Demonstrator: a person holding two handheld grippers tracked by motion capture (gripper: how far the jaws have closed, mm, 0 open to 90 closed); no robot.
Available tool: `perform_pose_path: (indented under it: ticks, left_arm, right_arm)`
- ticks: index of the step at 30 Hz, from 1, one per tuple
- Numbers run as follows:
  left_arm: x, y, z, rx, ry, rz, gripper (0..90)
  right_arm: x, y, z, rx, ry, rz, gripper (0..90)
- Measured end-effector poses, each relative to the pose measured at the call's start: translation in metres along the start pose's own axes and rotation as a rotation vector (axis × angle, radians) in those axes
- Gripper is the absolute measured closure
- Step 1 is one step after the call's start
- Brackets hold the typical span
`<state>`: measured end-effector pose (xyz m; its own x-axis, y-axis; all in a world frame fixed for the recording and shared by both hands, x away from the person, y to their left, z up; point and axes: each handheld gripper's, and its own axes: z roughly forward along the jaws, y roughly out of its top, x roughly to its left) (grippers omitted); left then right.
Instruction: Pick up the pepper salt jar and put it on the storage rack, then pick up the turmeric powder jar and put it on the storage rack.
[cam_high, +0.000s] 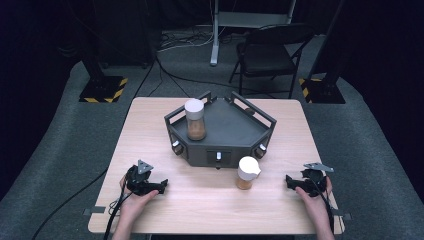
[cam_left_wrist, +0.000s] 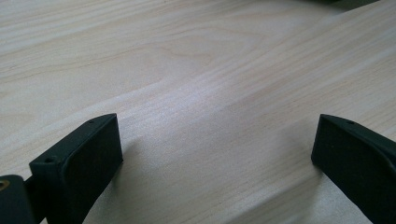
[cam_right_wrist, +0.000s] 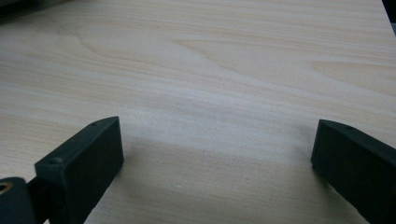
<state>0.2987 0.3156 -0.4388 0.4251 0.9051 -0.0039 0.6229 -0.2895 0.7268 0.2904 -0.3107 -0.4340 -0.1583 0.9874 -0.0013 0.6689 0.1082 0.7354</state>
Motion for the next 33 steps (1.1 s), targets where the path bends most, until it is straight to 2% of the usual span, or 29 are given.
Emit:
perform_pose_path:
  ticks: [21, 33]
  left_arm:
    - [0.0004, 0.0002, 0.0001, 0.000, -0.002, 0.000, 1.4]
    - [0.0015, 0.0017, 0.0015, 0.003, -0.006, 0.003, 0.4]
  right_arm:
    - [-0.0002, 0.0001, 0.0000, 0.000, 0.001, 0.000, 1.4]
    - [-0.0029, 0.0000, -0.0007, 0.006, 0.017, -0.017, 0.0]
